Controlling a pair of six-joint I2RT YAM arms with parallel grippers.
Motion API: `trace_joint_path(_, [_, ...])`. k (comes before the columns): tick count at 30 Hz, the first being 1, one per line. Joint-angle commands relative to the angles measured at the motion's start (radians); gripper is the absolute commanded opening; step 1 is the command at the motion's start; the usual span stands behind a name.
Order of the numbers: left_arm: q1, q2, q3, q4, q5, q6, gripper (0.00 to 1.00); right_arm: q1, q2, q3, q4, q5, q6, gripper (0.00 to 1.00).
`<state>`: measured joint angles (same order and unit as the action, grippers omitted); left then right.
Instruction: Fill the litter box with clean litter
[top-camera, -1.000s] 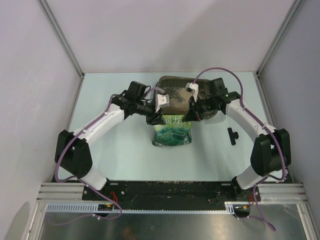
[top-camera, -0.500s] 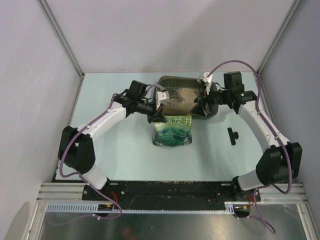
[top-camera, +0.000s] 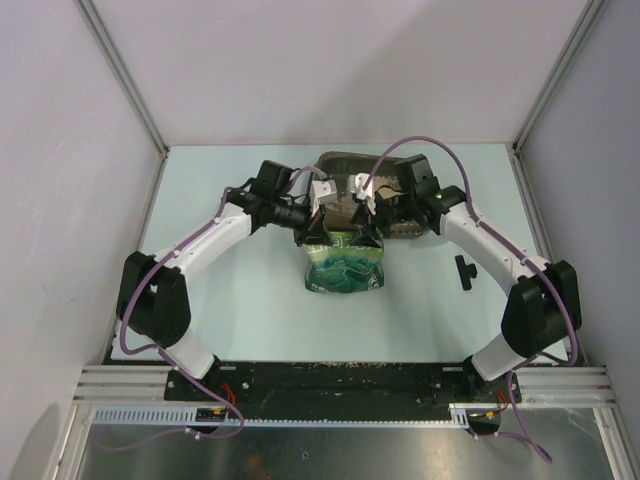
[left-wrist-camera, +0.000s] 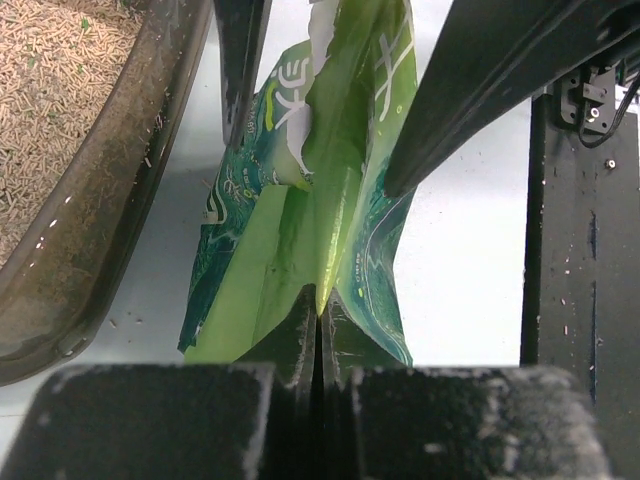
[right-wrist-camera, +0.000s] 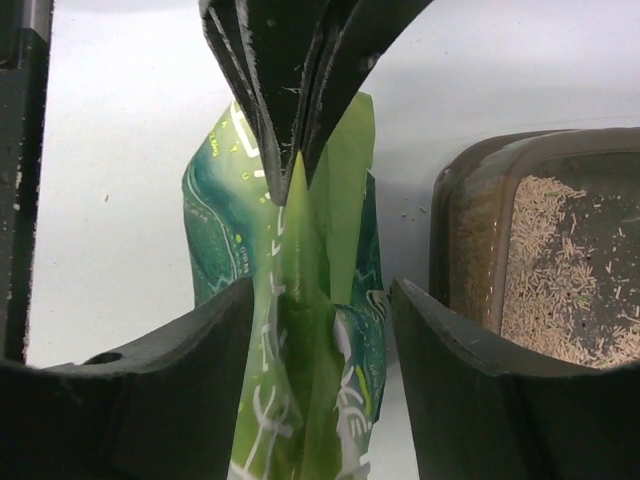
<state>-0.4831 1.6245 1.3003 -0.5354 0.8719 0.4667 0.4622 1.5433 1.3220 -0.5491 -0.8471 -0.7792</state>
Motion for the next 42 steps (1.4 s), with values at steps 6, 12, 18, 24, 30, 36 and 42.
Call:
trace_joint_path(6, [0.054, -0.026, 0.002, 0.017, 0.055, -0.037, 0.00, -0.022, 0.021, -0.003, -0.009, -0.042, 0.008, 0.10])
trace_joint_path(12, [0.083, -0.049, -0.029, 0.017, 0.053, -0.030, 0.00, -0.092, 0.014, -0.003, 0.005, -0.112, 0.193, 0.00])
trace_joint_path(18, [0.092, -0.060, -0.058, 0.015, 0.062, -0.031, 0.11, -0.079, 0.043, -0.003, -0.014, -0.112, 0.236, 0.23])
trace_joint_path(24, [0.103, -0.078, -0.061, 0.003, 0.049, -0.016, 0.00, -0.099, 0.040, -0.003, -0.095, -0.093, 0.163, 0.23])
trace_joint_path(30, [0.103, -0.095, -0.081, -0.009, 0.038, -0.003, 0.00, -0.177, 0.029, -0.003, -0.152, -0.141, 0.172, 0.00])
trace_joint_path(36, [0.103, -0.100, -0.114, -0.018, 0.024, 0.010, 0.22, -0.194, 0.029, -0.004, -0.130, -0.159, 0.235, 0.05])
trace_joint_path(42, [0.112, -0.103, -0.114, -0.038, 0.038, 0.032, 0.00, -0.206, 0.040, -0.004, -0.186, -0.153, 0.181, 0.00])
